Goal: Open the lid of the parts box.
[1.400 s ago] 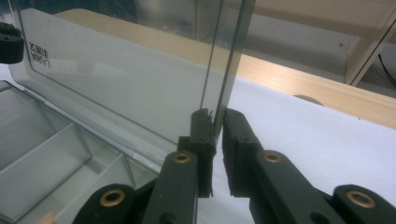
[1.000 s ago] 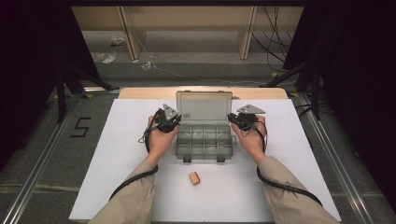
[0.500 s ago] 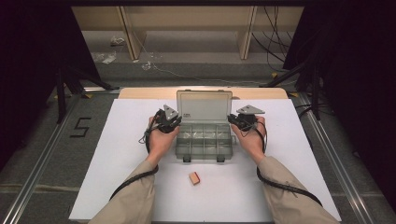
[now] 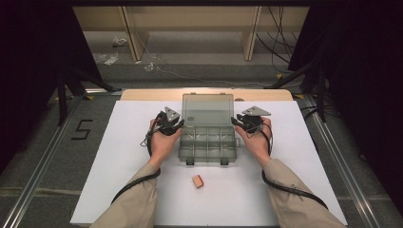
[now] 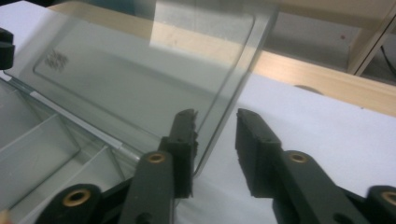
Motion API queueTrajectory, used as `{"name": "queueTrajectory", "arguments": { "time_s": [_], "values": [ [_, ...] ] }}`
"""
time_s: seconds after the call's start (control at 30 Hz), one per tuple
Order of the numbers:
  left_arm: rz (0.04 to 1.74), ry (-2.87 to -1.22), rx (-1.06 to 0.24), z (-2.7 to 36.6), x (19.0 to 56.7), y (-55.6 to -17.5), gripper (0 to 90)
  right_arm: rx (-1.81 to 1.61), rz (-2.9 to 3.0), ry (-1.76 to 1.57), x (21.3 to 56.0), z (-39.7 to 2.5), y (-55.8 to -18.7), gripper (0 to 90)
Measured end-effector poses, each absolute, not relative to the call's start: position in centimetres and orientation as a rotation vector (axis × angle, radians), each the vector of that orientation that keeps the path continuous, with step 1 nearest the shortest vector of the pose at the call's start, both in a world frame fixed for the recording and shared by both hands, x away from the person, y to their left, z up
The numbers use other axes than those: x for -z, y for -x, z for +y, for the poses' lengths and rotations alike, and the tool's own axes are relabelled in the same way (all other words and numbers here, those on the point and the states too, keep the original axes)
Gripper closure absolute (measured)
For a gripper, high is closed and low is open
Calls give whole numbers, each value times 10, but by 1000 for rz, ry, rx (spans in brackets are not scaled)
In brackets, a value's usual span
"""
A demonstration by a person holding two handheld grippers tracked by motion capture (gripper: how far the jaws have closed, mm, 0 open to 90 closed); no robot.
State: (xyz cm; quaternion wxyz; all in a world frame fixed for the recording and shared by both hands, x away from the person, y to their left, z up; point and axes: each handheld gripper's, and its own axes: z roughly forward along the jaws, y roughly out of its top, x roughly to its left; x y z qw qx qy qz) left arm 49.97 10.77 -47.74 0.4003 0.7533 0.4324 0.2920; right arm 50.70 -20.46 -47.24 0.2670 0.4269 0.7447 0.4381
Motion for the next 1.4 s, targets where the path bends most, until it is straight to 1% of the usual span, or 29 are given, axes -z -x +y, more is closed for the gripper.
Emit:
{"name": "queueTrajectory", "arguments": {
  "time_s": [0.1,0.17,0.27,0.37,0.43,0.47,0.5,0.57,0.6,0.83,0.9,0.93,1.13,1.4],
  "values": [
    [1101,-1891,-745,111,474,-497,672,-1204,1995,-1151,469,-207,-507,613],
    [1096,-1882,-738,113,470,-494,611,-1218,1999,-1145,467,-208,-506,562],
    [1066,-1880,-679,115,463,-487,468,-1235,2037,-1115,465,-208,-502,468],
    [1057,-1890,-661,116,457,-480,299,-1250,2077,-1088,463,-208,-497,340],
    [1058,-1886,-639,116,453,-473,184,-1262,2103,-1046,460,-209,-492,277],
    [1058,-1890,-631,116,452,-470,137,-1266,2113,-1036,459,-210,-489,253],
    [1051,-1902,-630,116,451,-467,109,-1266,2125,-1021,458,-210,-487,241],
    [1018,-1930,-619,117,448,-458,17,-1267,2146,-1001,455,-212,-480,229],
    [1011,-1933,-610,117,448,-455,0,-1261,2154,-992,454,-212,-476,228],
    [969,-1927,-557,122,445,-425,0,-1296,2193,-934,450,-213,-450,196],
    [964,-1926,-555,123,445,-421,0,-1309,2202,-927,450,-213,-446,189],
    [950,-1922,-554,125,445,-413,0,-1330,2217,-905,449,-212,-437,182],
    [928,-1898,-526,134,447,-384,0,-1354,2260,-858,450,-209,-414,173],
    [892,-1908,-532,140,448,-355,0,-1397,2288,-816,451,-206,-389,158]
  ]
}}
